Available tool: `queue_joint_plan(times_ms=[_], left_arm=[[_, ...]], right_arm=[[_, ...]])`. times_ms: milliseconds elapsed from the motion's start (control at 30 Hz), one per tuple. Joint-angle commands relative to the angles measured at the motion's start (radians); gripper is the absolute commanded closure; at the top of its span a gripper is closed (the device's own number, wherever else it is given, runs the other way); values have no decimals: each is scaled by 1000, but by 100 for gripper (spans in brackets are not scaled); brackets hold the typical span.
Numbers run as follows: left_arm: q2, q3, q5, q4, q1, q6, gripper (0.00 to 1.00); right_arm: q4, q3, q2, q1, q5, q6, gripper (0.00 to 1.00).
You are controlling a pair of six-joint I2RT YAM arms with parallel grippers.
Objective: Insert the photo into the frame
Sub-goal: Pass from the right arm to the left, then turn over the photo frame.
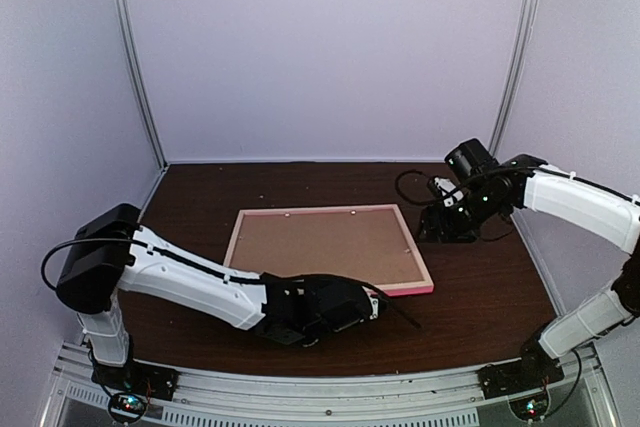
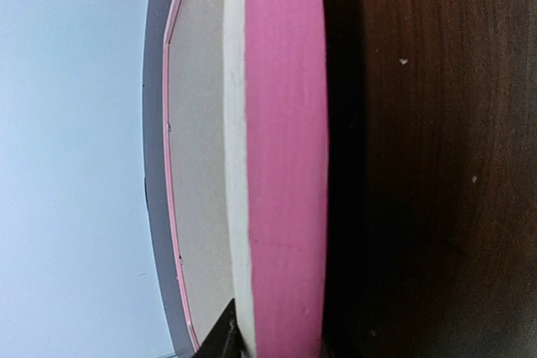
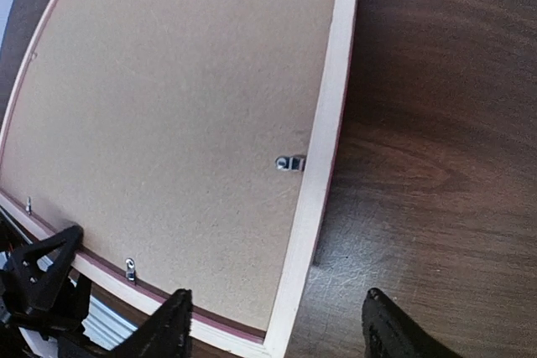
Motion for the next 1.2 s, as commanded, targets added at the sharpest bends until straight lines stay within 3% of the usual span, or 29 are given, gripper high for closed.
queue_joint_plan(times_ms=[0,367,533,933,1167], left_arm=[[-129,59,-8,-83,7,40,84],[-259,202,18,-255,37,113,100],[-274,314,56,-375,74,113,100],[-344,566,192,-603,197,106,100],[-412,653,299,-697,289,115,100]], right_arm=[[-99,108,-54,-19,101,-54,2],[-212,320,-43,-32,183,-137,0],[-220,370,-39,-34,217,-153,0],[-117,380,-136,-42,224,-219,0],[28,295,-239,-42,171,-276,0]])
